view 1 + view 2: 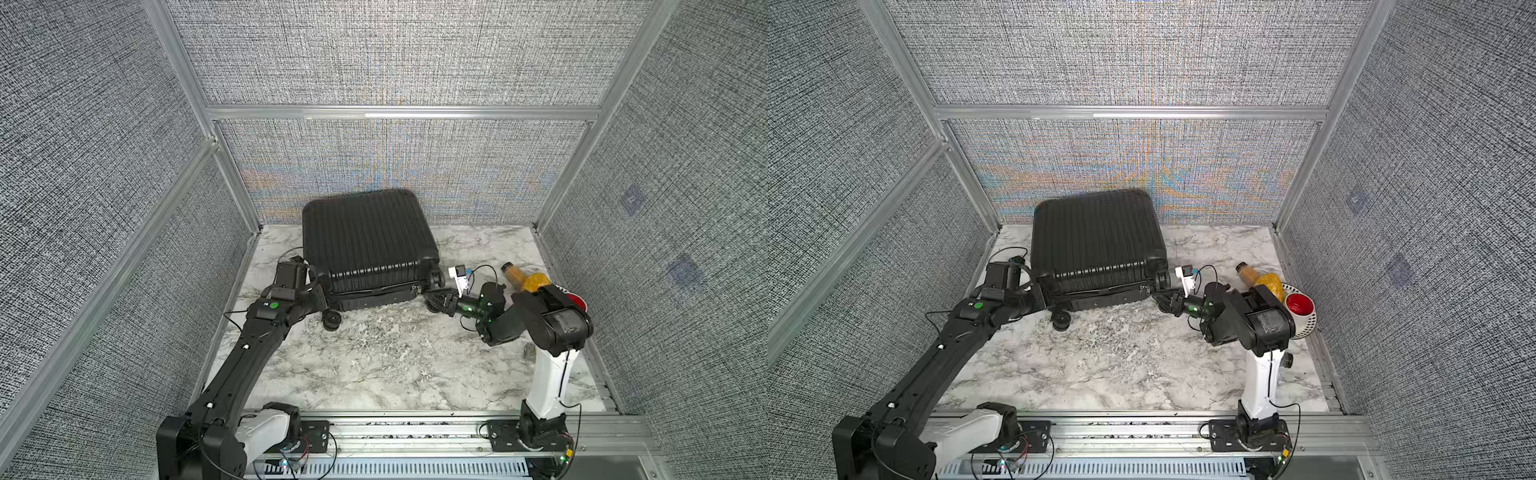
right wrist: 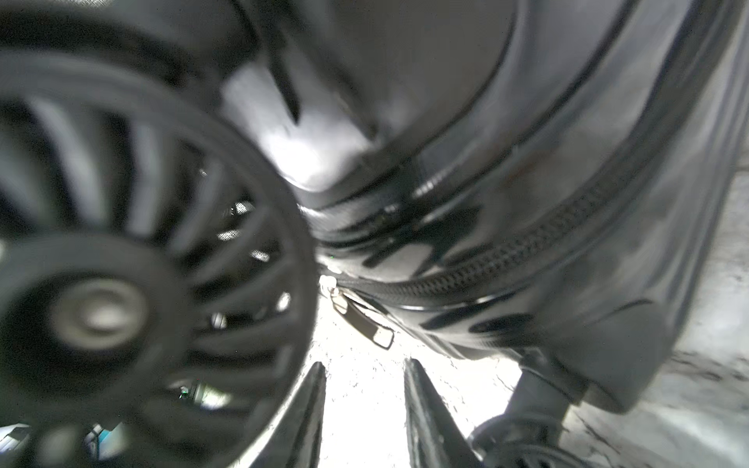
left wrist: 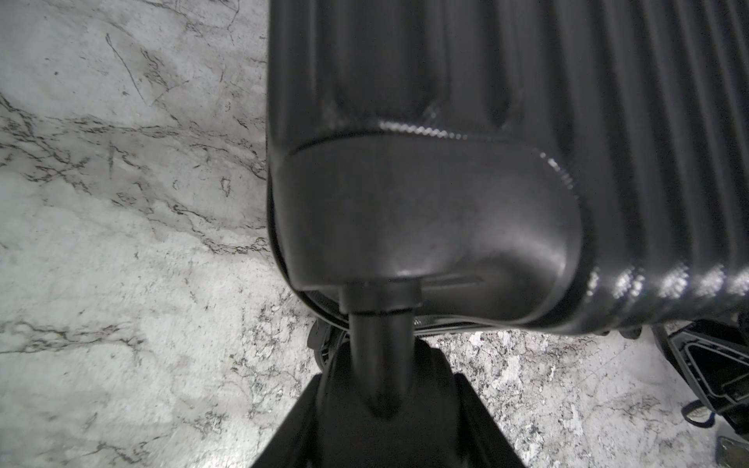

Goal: Open the suitcase zippers
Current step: Adjust the suitcase at the center of the board, then unzip the zipper on the suitcase.

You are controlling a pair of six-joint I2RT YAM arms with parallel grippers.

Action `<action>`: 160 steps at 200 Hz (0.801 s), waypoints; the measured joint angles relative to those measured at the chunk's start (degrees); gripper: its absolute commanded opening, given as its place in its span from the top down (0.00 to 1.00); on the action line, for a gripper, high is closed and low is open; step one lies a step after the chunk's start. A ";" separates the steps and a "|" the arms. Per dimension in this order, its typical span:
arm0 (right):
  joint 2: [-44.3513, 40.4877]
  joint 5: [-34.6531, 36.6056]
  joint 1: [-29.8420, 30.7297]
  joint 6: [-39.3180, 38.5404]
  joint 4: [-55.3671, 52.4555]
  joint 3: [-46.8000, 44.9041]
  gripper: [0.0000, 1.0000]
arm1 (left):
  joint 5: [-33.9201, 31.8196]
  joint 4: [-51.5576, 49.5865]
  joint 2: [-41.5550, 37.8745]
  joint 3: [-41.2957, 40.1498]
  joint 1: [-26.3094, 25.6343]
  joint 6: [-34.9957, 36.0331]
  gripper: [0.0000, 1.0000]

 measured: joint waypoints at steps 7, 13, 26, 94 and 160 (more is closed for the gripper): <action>0.33 -0.02 0.09 0.07 0.07 0.20 0.65 | 0.00 0.00 0.04 0.00 0.00 0.00 1.00; 0.48 -0.07 0.20 0.09 0.09 0.33 0.65 | 0.02 0.00 0.11 0.00 0.00 0.00 1.00; 0.72 -0.28 0.50 0.26 0.20 0.68 0.65 | 0.02 0.00 0.13 0.00 0.00 0.00 1.00; 1.42 0.17 1.66 1.14 0.94 1.84 0.61 | 0.04 0.02 0.17 0.00 0.02 0.00 1.00; 2.03 0.90 2.69 1.38 -0.31 3.56 0.62 | 0.15 0.07 0.37 0.00 0.02 -0.02 1.00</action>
